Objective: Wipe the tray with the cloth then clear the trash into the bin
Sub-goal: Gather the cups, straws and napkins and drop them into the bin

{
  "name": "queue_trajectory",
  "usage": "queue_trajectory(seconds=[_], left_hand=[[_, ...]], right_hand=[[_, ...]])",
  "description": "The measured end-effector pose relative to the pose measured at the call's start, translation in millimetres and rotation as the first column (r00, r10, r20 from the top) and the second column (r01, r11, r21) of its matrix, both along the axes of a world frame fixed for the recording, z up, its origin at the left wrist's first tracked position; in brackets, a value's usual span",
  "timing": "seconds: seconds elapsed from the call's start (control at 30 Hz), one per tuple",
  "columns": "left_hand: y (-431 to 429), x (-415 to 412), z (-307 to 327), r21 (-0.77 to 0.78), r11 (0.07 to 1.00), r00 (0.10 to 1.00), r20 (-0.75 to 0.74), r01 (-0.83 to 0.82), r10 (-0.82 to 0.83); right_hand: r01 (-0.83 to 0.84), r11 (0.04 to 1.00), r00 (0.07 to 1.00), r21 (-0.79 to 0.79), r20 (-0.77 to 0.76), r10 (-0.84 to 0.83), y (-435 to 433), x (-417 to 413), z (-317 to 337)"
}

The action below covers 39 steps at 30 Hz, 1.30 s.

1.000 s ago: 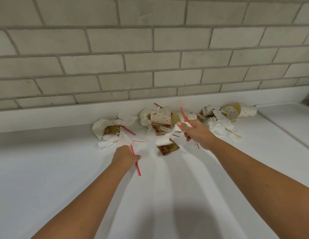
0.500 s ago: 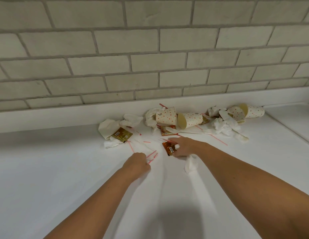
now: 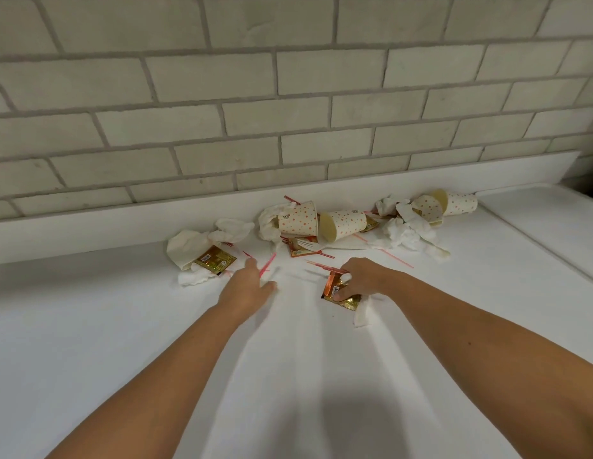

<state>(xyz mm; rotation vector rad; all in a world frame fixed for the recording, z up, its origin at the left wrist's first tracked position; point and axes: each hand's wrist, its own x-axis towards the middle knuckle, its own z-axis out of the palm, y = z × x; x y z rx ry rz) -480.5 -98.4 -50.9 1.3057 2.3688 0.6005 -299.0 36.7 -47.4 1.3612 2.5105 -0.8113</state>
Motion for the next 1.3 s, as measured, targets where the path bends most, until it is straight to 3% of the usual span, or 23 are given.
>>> queue_trajectory(seconds=[0.1,0.23,0.43,0.6,0.7,0.83,1.03,1.3], left_hand=[[9.0,-13.1,-12.8,-0.079,0.988,0.991,-0.033,-0.133,0.130],[13.7,-9.3,-19.0,-0.063,0.994,0.973,-0.219,-0.085,0.070],[21.8,22.3,10.4,0.294,0.953,0.972,-0.234,0.069,0.002],[29.0,67.6,62.6,0.546,0.836,0.998,-0.022,0.063,-0.061],[38.9,97.2,77.2,0.612,0.789,0.968,0.162,0.052,-0.190],[57.4,148.2,80.3,0.548,0.836,0.815,0.477,0.018,-0.330],[74.0,256.1,69.3,0.379,0.919,0.681,0.647,0.104,-0.344],[78.5,422.5,45.9,0.303,0.899,0.404,0.815,0.316,-0.416]], right_hand=[[0.025,0.999,0.996,-0.033,-0.083,-0.027,-5.0,8.6,3.1],[0.074,0.993,0.977,-0.090,-0.192,-0.091,-6.0,20.8,12.0],[0.128,0.976,0.930,-0.177,-0.321,-0.180,-9.8,48.4,30.6],[0.178,0.970,0.895,-0.168,-0.382,-0.230,-12.7,78.0,39.1],[0.221,0.959,0.873,-0.176,-0.402,-0.275,-15.0,103.0,44.5],[0.290,0.942,0.850,-0.169,-0.407,-0.335,-16.4,149.9,52.9],[0.444,0.879,0.778,-0.172,-0.413,-0.474,-22.3,249.0,61.4],[0.631,0.679,0.456,-0.375,-0.528,-0.716,-42.5,399.2,48.0]])
